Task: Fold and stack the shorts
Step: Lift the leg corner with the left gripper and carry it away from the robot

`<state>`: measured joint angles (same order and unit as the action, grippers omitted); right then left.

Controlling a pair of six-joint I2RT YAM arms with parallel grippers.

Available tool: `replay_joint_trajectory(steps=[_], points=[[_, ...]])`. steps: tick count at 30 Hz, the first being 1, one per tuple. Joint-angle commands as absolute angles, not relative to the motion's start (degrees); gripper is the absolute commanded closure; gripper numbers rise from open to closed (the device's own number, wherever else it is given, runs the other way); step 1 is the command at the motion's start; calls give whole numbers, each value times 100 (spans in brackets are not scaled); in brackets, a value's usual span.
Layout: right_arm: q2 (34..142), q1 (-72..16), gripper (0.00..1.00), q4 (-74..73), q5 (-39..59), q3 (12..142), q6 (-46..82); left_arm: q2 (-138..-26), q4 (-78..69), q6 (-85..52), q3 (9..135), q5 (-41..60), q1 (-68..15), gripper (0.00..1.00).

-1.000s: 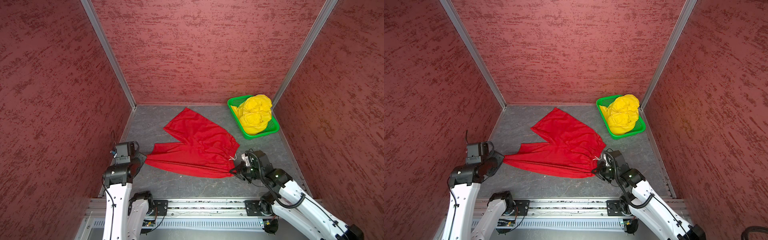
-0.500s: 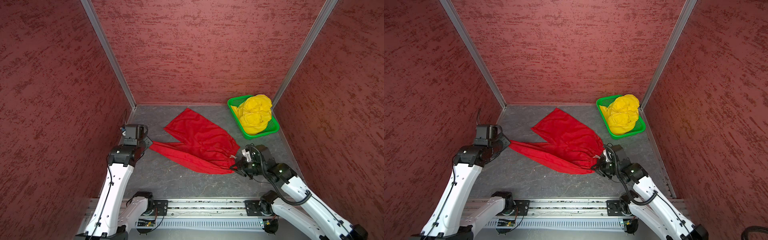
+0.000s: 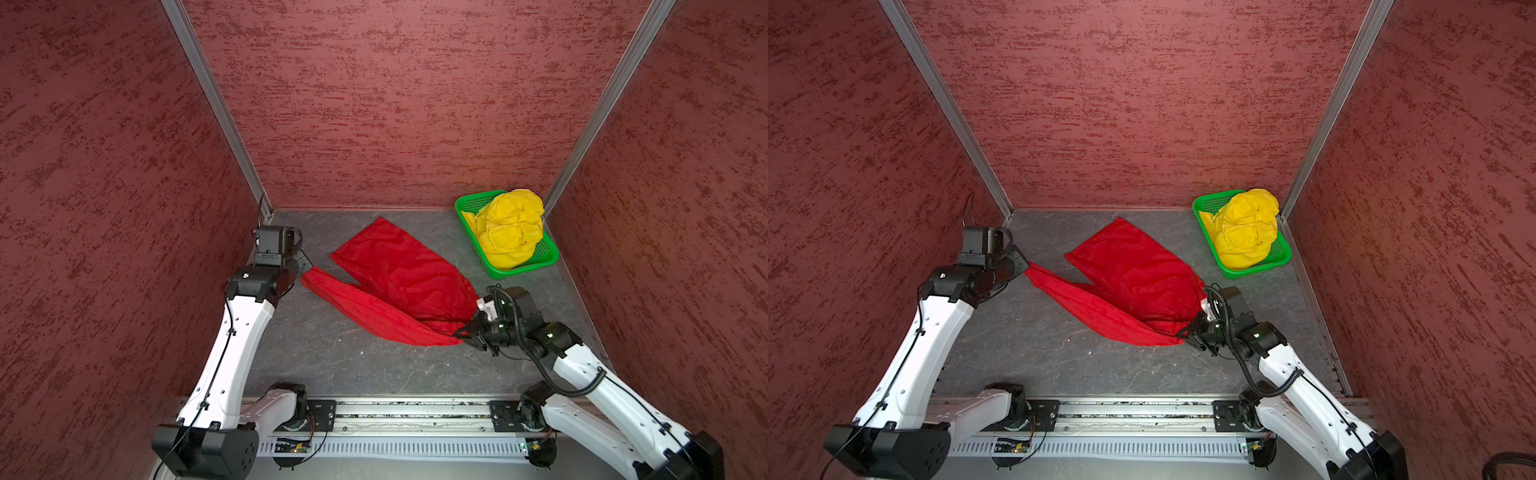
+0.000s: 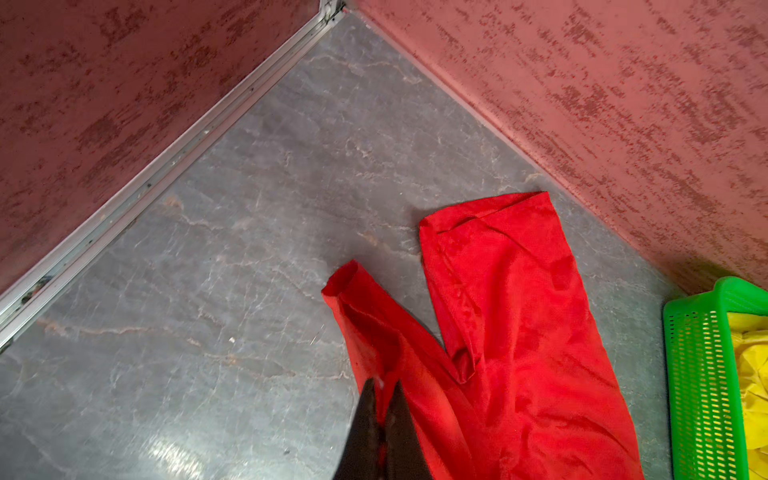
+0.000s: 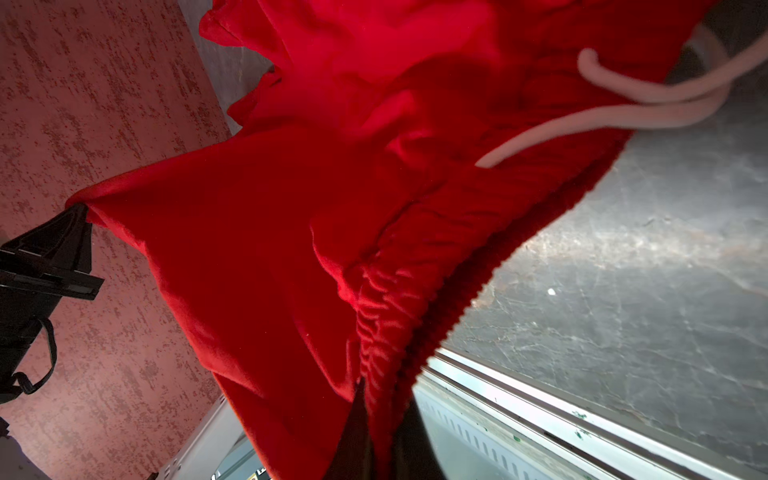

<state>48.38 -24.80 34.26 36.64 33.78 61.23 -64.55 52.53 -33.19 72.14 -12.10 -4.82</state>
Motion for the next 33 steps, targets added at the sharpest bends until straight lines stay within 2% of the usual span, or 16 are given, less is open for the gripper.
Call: replay_joint_trajectory(steps=[1,19,33], points=[[4890,-2225,100,3103,4026,3469,6022,-6693,4848,-3047,7536,-1327,-521,100],[5893,-1576,100,3625,4345,4203,5479,-7921,4431,-2387,8649,-1411,-755,100],[6078,-1212,100,3892,4645,4220,5454,-9227,4080,-1801,9764,-1513,-1056,100]])
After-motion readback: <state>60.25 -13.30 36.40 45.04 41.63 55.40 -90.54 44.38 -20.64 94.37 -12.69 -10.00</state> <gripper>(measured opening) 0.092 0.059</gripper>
